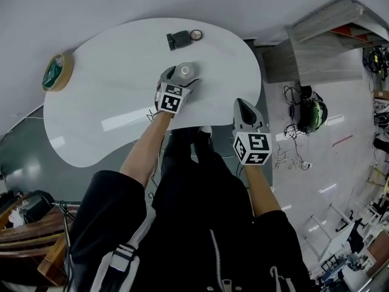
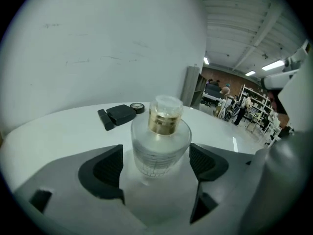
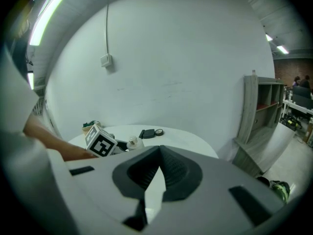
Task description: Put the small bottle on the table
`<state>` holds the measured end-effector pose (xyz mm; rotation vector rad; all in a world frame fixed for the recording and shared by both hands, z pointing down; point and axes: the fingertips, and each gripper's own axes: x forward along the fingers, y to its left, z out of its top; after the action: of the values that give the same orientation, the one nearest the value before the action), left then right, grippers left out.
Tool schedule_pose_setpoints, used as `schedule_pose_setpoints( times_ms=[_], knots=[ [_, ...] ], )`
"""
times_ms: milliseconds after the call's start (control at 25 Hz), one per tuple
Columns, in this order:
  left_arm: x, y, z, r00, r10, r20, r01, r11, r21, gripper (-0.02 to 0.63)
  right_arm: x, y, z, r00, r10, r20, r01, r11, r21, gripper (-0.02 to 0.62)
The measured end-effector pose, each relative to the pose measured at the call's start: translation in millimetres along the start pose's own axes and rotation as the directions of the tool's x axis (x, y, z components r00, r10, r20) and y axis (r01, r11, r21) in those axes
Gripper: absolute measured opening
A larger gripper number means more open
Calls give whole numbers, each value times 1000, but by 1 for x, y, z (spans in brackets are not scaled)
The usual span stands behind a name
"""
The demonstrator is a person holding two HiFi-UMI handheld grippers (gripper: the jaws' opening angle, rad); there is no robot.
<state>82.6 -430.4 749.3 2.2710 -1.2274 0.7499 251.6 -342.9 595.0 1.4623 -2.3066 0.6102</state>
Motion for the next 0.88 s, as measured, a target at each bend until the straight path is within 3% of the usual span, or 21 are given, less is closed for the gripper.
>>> schedule_pose_setpoints(
  times_ms=[200, 440, 640, 880],
  knots=[
    [-38, 11, 19, 997, 14, 72, -12, 1000, -21, 422, 14, 20, 13, 999, 43, 14, -43, 999, -20, 3],
    [-88, 22, 25, 993, 29, 116, -26, 999, -20, 336, 34, 61, 36, 992, 121, 28, -119, 991, -65, 3],
    [-136, 52, 21, 983, 80, 165, -67, 994, -83, 198, 53, 103, 56, 981, 191, 42, -185, 976, -115, 3],
    [-196, 96, 11, 964, 190, 189, -171, 979, -111, 52, 71, 147, 74, 966, 250, 62, -237, 956, -171, 3]
  ],
)
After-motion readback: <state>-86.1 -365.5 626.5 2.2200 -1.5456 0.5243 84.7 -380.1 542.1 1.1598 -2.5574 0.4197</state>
